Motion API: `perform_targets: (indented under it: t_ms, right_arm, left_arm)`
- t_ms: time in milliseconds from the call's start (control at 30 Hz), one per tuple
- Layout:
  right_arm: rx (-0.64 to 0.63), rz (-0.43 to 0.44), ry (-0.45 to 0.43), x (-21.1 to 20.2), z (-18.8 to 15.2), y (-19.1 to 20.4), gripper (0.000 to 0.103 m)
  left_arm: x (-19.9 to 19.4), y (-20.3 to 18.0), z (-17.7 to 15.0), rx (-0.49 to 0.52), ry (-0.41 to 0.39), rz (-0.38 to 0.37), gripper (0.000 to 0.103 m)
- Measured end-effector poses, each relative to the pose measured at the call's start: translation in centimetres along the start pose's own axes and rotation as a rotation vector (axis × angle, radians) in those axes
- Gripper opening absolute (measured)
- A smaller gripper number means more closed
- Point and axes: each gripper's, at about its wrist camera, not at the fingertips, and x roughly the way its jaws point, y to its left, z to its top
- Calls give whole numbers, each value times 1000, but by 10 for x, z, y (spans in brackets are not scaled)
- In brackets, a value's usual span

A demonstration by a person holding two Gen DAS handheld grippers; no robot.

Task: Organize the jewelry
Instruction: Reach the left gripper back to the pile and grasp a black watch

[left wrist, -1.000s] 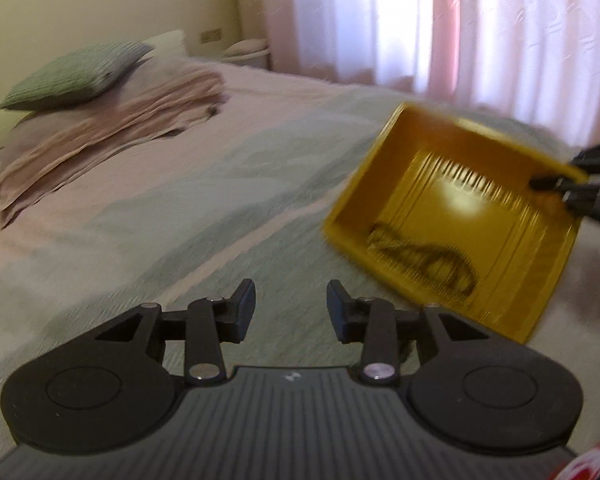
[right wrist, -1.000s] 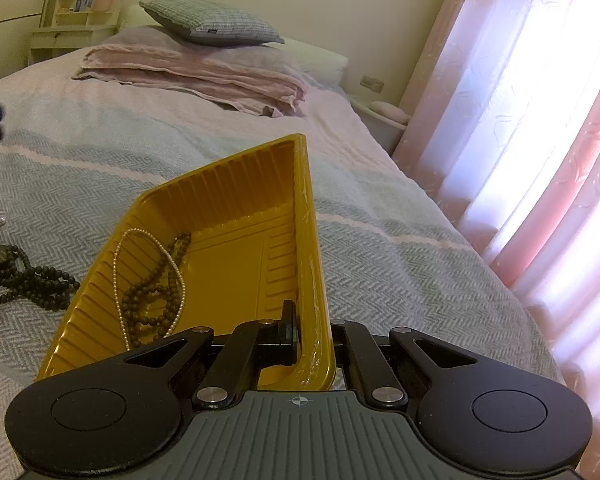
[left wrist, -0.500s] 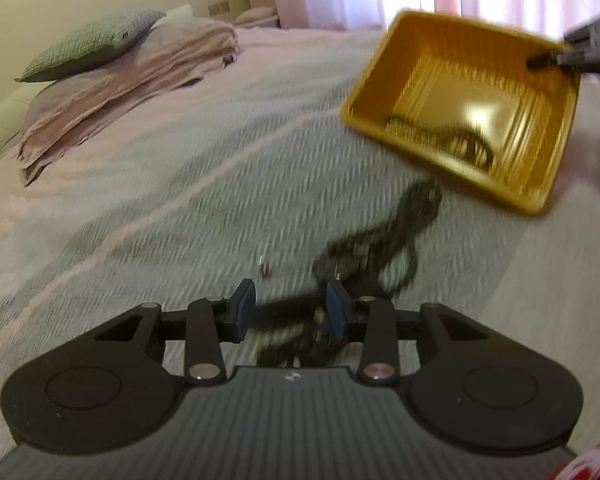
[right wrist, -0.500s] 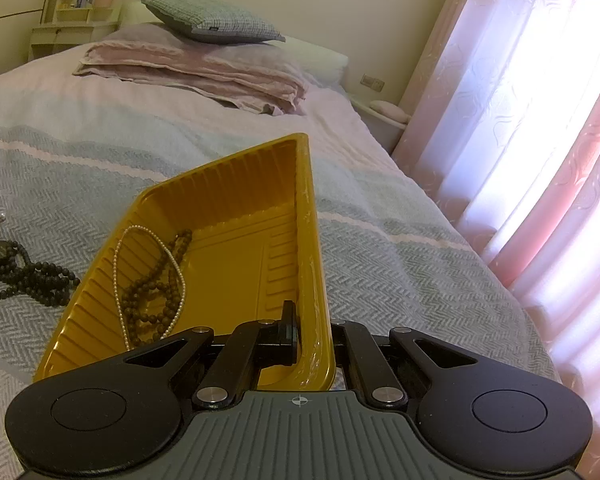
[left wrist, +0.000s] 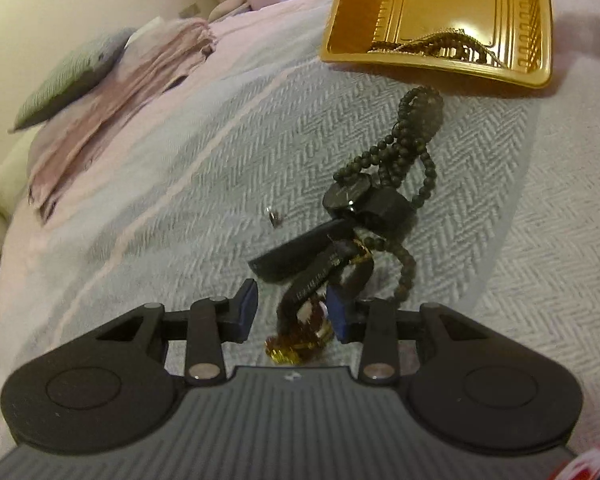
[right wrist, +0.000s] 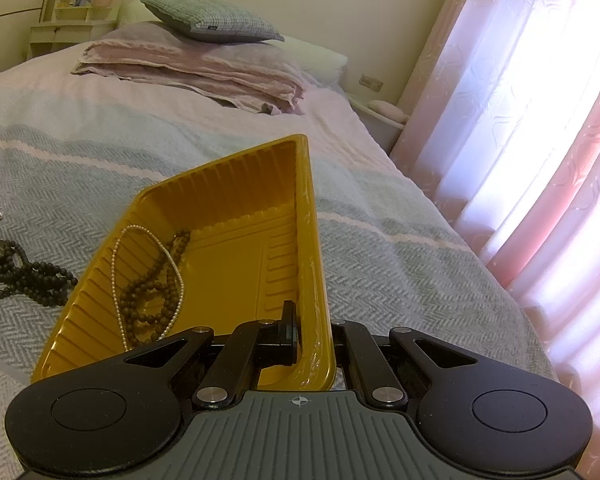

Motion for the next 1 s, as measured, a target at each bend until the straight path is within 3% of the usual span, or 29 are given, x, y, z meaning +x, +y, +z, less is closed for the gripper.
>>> perform_targets:
  t_ms: [100,300,733,1000]
  right_arm:
    - [-2,-2,2,0,0,1,4]
    - [-3,-2,0,1,1,1,4]
    - [-1,-1,0,1,1,1,4]
    - [0,-4,3,1,0,1,4]
  left_arm:
    - [1,4,5,-6,-7,-17,16]
    - [-5,23,9,-90,-7,-39,8]
    - [-32,59,15,-315,-131,-137,6]
    - [-11,46,25,-314,-102,-172,7]
